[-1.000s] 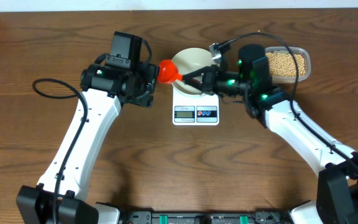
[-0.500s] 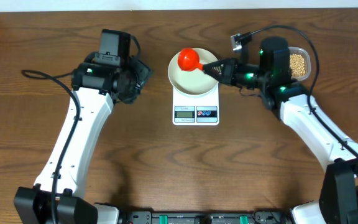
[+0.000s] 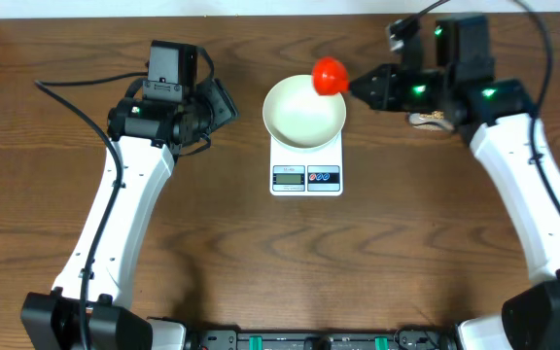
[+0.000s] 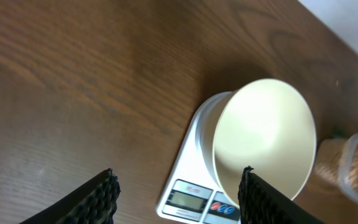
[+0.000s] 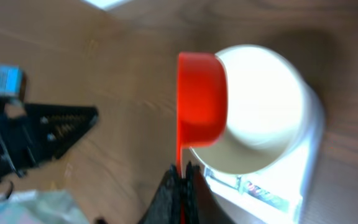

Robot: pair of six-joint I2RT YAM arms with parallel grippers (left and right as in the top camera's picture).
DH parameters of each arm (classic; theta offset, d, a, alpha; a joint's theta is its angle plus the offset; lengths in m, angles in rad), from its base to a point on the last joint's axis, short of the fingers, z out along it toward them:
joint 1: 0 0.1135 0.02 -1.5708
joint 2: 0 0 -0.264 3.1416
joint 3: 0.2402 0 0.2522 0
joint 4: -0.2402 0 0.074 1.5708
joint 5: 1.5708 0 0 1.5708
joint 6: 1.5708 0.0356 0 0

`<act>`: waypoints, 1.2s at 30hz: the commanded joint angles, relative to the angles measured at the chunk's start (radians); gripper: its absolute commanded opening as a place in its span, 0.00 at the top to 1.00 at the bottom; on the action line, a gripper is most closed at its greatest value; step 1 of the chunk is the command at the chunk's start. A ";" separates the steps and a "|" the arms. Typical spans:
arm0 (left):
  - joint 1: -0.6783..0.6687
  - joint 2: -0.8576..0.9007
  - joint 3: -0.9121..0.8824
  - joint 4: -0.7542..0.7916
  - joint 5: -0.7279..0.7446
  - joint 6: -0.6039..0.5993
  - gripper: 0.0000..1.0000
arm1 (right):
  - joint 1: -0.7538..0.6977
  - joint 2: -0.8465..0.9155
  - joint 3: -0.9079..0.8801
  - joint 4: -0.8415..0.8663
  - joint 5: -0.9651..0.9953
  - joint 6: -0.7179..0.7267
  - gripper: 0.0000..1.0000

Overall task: Scoop item into bowl and weigh 50g on scale
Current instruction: 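Carry the red scoop with the right gripper toward the soybean tub, then move the left gripper down to the scale's buttons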

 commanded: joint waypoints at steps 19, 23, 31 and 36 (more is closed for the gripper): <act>-0.260 0.053 -0.006 -0.098 0.114 0.201 0.66 | -0.446 -0.003 0.144 -0.353 0.225 -0.232 0.99; -0.378 0.130 -0.010 -0.096 0.040 0.200 0.89 | -0.450 -0.003 0.143 -0.359 0.225 -0.240 0.99; -0.522 0.281 -0.011 -0.040 -0.092 0.185 0.92 | -0.450 -0.003 0.143 -0.362 0.225 -0.239 0.99; -0.576 0.331 -0.032 0.050 -0.196 0.175 0.93 | -0.450 -0.003 0.143 -0.366 0.225 -0.240 0.99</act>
